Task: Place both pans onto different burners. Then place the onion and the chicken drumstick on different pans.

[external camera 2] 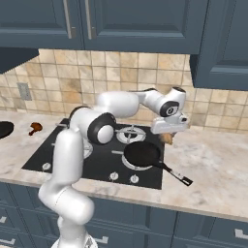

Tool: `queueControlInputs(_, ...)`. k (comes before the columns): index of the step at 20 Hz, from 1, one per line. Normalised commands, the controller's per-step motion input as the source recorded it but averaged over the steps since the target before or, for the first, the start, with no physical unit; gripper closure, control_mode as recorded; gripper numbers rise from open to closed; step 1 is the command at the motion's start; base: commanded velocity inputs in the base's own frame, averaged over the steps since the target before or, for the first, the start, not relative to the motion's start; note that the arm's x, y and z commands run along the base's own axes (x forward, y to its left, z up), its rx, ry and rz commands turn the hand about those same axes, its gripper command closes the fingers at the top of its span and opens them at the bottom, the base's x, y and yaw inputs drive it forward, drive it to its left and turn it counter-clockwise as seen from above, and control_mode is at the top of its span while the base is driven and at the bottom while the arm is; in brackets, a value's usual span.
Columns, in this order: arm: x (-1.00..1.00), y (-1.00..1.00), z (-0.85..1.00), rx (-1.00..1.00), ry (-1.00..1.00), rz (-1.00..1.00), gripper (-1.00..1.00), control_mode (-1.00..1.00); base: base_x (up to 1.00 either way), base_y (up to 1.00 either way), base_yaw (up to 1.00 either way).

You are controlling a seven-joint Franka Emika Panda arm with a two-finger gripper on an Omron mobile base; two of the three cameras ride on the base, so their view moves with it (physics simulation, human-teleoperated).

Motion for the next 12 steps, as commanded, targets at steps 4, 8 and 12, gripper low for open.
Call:
queueControlInputs(4, -0.16, 0.34, -0.04, -0.01, 0.0, 0.04, 1.0, -1.0, 0.0, 0.0, 0.0)
queueControlInputs(8, -0.18, 0.31, -0.09, -0.01, -0.01, 0.05, 1.0, -1.0, 0.0, 0.0, 0.0)
queueControlInputs(12, -0.22, 0.3, -0.05, -0.01, 0.0, 0.05, 1.0, -1.0, 0.0, 0.0, 0.0)
